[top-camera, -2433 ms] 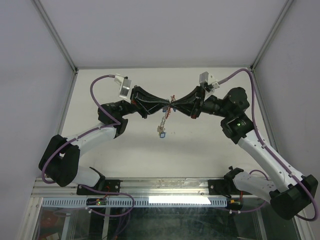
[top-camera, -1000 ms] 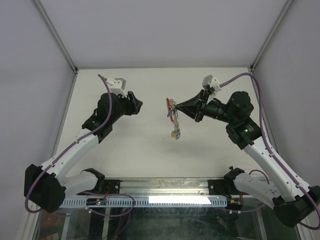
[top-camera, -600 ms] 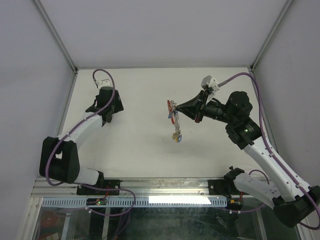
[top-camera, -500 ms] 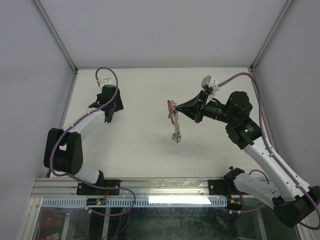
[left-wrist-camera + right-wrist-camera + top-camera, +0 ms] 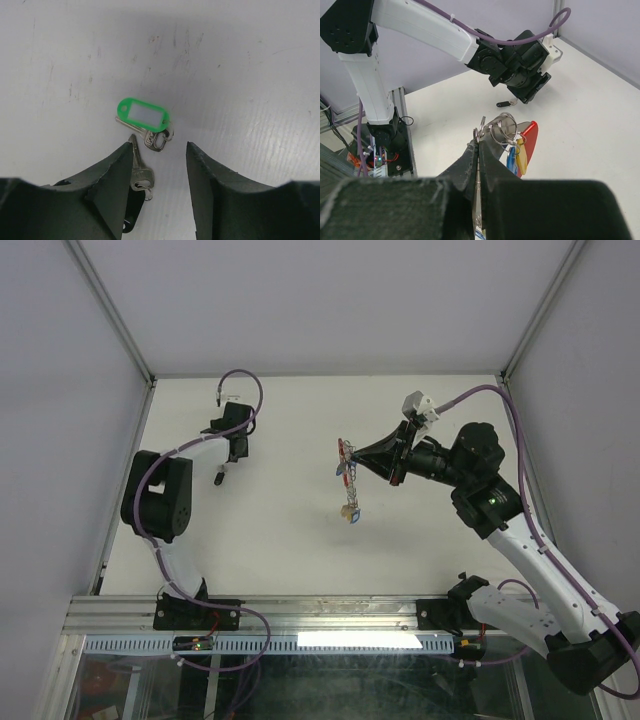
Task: Put the keys on the keyring
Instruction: Pick up the key from the center of the board.
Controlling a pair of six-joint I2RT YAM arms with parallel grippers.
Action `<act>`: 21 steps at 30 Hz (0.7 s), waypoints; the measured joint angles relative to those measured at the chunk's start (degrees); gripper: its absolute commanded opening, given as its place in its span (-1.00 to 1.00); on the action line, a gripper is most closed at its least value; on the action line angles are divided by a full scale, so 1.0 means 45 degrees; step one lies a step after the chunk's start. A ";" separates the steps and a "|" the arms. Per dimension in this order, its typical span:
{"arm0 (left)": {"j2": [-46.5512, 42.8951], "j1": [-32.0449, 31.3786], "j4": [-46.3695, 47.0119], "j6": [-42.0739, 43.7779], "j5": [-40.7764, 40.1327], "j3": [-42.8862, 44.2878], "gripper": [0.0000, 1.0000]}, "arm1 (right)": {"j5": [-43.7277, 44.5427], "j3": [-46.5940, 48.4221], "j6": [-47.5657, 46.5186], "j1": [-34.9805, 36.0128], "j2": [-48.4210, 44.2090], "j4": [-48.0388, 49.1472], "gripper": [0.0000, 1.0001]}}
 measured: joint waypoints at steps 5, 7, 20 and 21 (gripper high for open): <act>0.0544 0.0000 -0.0107 0.0427 -0.0185 0.0364 -0.19 | -0.0010 -0.0039 0.0044 0.0000 0.0034 0.0019 -1.00; 0.0724 -0.0005 -0.0097 0.0525 -0.0189 0.0481 -0.24 | -0.0019 -0.0039 0.0049 0.0000 0.0083 0.0024 -1.00; 0.1559 -0.0024 -0.0112 0.1263 -0.0714 0.1030 -0.45 | -0.0136 -0.0073 0.0248 0.0000 0.0238 0.0238 -1.00; 0.1603 -0.0024 -0.0102 0.1341 -0.0816 0.1064 -0.48 | -0.0151 -0.0073 0.0248 0.0000 0.0243 0.0248 -1.00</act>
